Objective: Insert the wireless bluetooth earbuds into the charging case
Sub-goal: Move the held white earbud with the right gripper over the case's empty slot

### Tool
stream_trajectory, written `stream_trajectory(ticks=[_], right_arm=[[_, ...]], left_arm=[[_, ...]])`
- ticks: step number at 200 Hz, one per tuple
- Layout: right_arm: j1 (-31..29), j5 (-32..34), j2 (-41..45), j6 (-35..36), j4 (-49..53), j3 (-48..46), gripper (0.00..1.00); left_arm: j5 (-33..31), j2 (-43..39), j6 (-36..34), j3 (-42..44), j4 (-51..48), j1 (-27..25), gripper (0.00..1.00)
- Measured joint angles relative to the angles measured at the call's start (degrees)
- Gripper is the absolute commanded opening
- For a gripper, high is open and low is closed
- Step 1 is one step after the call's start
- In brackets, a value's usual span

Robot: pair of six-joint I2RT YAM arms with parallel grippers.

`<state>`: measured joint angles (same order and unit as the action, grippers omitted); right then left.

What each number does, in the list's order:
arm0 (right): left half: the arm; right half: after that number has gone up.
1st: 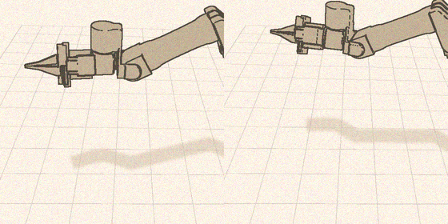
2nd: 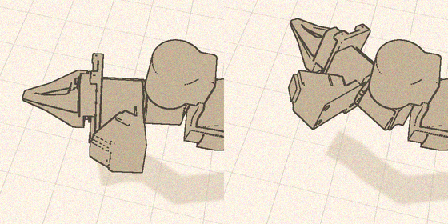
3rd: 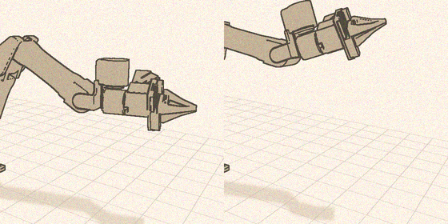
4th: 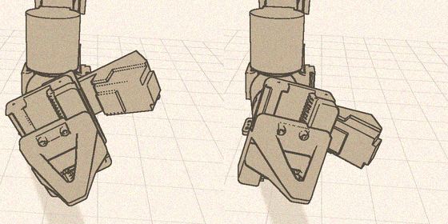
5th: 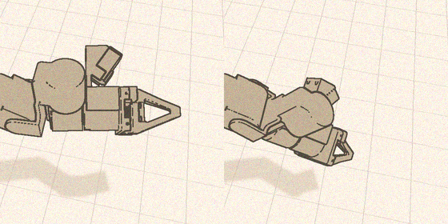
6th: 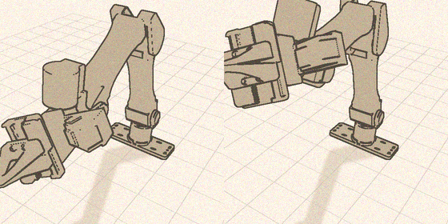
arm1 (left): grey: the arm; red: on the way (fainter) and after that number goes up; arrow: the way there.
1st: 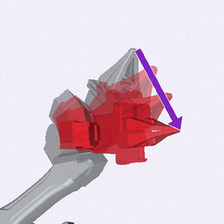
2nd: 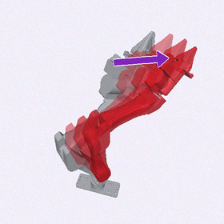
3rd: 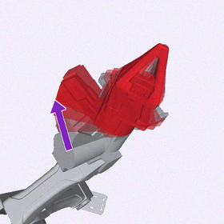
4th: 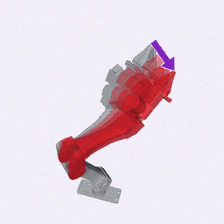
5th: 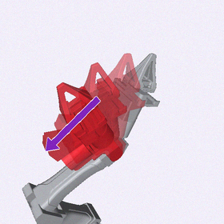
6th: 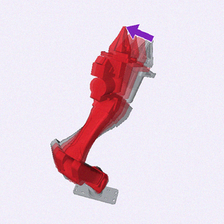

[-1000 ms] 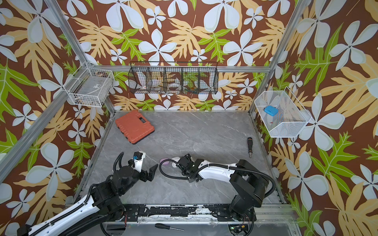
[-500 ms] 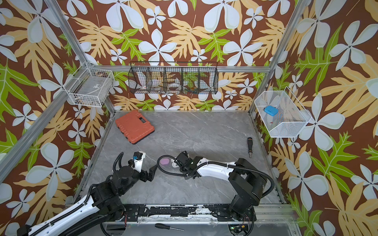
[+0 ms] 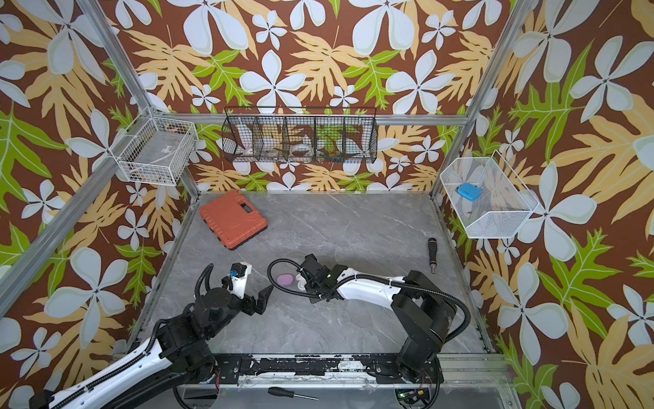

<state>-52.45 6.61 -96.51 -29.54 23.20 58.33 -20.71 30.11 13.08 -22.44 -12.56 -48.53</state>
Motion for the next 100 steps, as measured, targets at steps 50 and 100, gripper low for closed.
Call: stream_trajectory(ticks=[50, 100], right_arm=[[0.02, -1.79, -2.54, 1.46, -0.94, 3.63, 0.17], [0.72, -2.62, -4.52, 2.78, -2.64, 5.49, 0.17]], left_arm=[[0.02, 0.04, 0.00, 0.00, 0.00, 0.07, 1.00], [0.22, 0.07, -0.15, 0.00, 0.00, 0.33, 1.00]])
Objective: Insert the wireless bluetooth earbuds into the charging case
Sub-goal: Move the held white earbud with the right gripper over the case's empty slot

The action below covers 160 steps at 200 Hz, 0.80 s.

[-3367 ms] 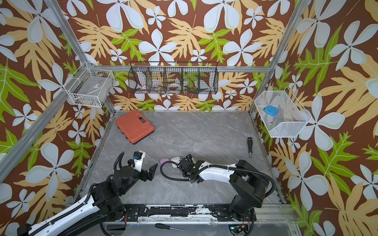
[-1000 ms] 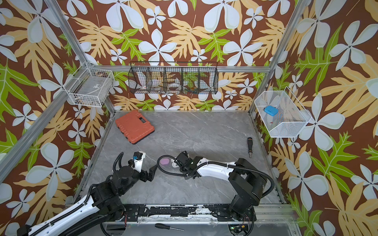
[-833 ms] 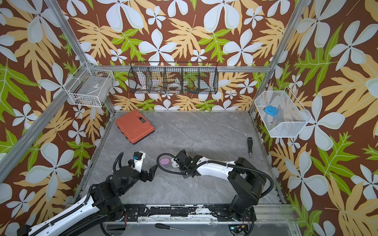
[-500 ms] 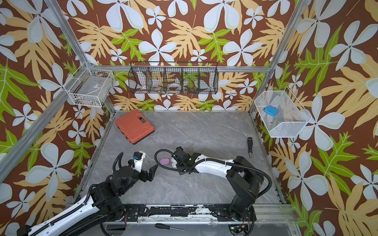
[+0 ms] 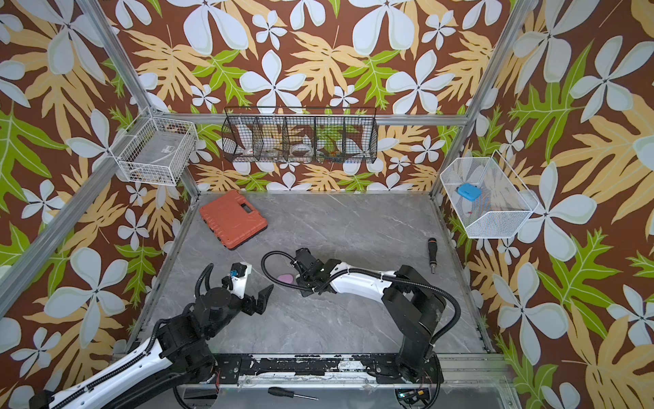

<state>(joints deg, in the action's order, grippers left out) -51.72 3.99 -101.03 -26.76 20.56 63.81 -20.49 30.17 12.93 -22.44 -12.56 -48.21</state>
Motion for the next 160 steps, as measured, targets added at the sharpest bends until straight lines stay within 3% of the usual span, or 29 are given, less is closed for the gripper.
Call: stream_trajectory(ticks=[160], right_arm=[[1.62, -2.23, -2.27, 2.25, -3.34, -0.04, 0.16]], left_arm=[[1.09, 0.63, -0.02, 0.00, 0.02, 0.85, 1.00]])
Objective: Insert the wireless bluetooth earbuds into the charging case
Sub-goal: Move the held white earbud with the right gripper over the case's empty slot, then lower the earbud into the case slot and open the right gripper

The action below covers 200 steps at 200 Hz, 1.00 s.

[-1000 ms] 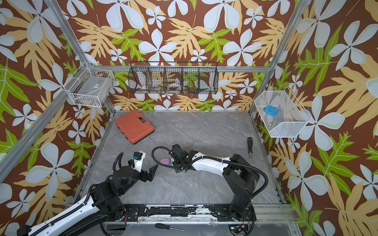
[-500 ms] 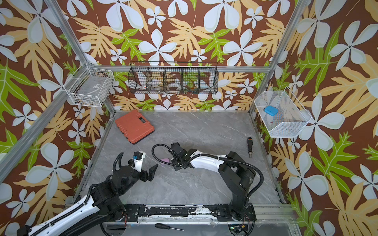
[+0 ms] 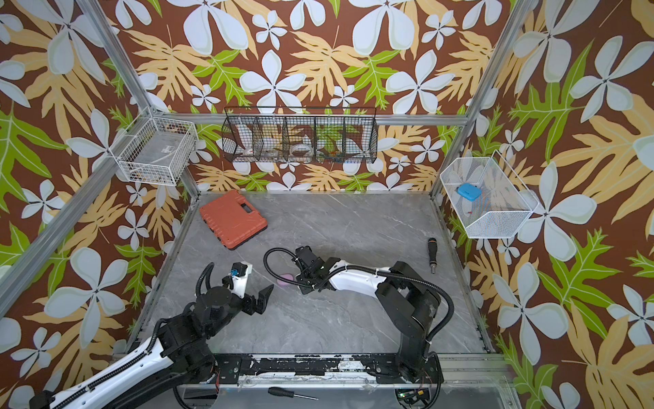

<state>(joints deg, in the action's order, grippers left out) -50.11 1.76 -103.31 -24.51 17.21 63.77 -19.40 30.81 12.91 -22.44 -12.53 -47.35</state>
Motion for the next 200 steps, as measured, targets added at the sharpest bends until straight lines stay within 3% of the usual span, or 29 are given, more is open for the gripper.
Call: stream_trajectory(ticks=[89, 200], right_arm=[[0.15, 0.00, -0.61, 0.72, -1.49, -0.70, 0.16], [0.15, 0.26, 0.87, -0.17, -1.77, -2.71, 0.25]], left_arm=[[0.39, 0.17, -0.02, 0.00, 0.46, 0.20, 1.00], [0.44, 0.37, -0.02, 0.00, 0.79, 0.48, 1.00]])
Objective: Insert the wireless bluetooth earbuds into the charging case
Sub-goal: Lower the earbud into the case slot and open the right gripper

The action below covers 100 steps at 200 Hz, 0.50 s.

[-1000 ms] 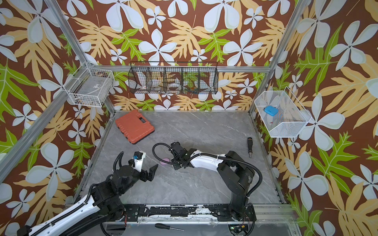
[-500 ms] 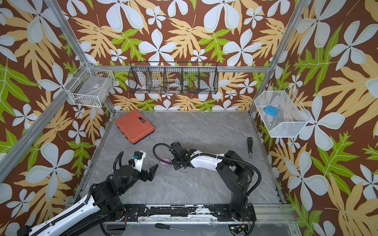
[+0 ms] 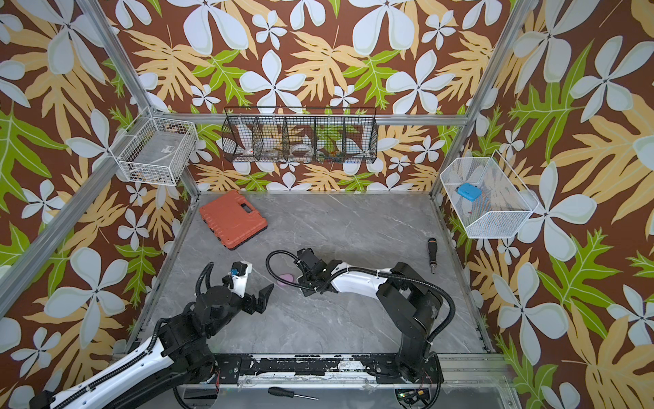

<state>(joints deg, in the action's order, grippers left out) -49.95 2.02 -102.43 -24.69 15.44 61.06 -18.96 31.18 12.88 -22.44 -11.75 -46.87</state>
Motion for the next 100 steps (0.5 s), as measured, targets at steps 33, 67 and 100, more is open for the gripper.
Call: stream_trajectory(ticks=[33, 67, 100], right_arm=[[0.00, 0.02, 0.35, -0.42, -0.17, -0.46, 0.27], [0.00, 0.17, 0.66, -0.79, -0.15, -0.68, 0.28], [0.00, 0.76, 1.03, -0.81, -0.09, -0.85, 0.29]], left_arm=[[0.20, 0.00, 0.00, 0.00, 0.00, 0.15, 1.00], [0.17, 0.00, 0.00, 0.00, 0.00, 0.22, 1.00], [0.20, -0.07, 0.00, 0.00, 0.00, 0.22, 1.00]])
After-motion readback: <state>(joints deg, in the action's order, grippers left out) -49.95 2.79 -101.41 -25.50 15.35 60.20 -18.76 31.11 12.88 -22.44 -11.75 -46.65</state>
